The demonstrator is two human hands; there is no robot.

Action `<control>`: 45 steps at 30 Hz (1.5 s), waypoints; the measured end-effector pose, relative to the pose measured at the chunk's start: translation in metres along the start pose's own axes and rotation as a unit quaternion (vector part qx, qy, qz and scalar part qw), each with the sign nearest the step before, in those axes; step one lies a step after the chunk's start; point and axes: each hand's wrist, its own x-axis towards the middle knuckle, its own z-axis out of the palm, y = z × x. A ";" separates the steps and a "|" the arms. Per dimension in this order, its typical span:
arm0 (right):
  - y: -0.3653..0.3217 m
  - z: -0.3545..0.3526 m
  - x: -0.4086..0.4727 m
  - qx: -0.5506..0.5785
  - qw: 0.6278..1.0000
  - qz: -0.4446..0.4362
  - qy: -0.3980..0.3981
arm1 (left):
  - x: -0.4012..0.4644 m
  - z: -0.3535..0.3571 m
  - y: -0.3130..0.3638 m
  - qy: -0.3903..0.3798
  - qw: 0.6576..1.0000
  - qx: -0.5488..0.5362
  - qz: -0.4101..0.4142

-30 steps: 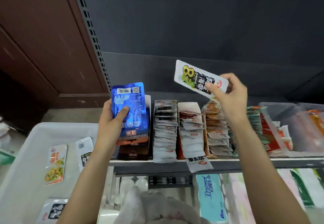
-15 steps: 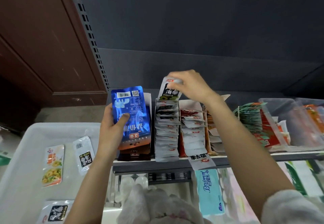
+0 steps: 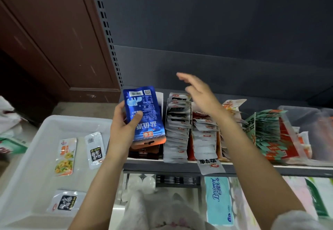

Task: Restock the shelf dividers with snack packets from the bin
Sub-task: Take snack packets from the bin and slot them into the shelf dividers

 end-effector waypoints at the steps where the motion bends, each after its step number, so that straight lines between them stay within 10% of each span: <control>1: -0.008 -0.006 -0.010 0.043 0.998 -0.014 0.051 | -0.002 0.000 0.000 0.009 1.000 -0.013 -0.005; 5: -0.038 0.002 -0.058 0.177 0.979 -0.031 0.099 | -0.015 0.002 0.005 0.062 0.986 -0.151 -0.026; 8: -0.042 0.035 -0.081 -0.034 0.990 -0.131 0.041 | -0.027 0.002 0.006 0.099 0.980 -0.170 -0.032; 12: -0.029 0.064 -0.081 -0.222 0.918 -0.326 0.043 | -0.042 -0.001 0.010 0.063 0.991 -0.105 -0.050; 17: -0.033 0.060 -0.071 0.029 0.967 -0.138 0.211 | -0.028 -0.019 0.014 0.004 0.996 0.084 0.008; 22: -0.029 0.038 -0.038 0.030 0.978 -0.027 0.203 | 0.012 -0.050 -0.009 -0.103 0.822 0.504 0.244; 27: -0.043 0.062 -0.009 -0.185 0.971 -0.112 0.097 | 0.031 -0.059 -0.026 -0.144 0.714 0.589 0.350; 37: -0.046 0.106 0.027 -0.424 0.905 -0.030 -0.034 | 0.057 -0.046 -0.024 -0.084 0.752 0.501 0.420; 45: -0.054 0.073 0.015 -0.298 0.953 -0.032 0.047 | 0.058 -0.030 -0.013 -0.053 0.807 0.478 0.343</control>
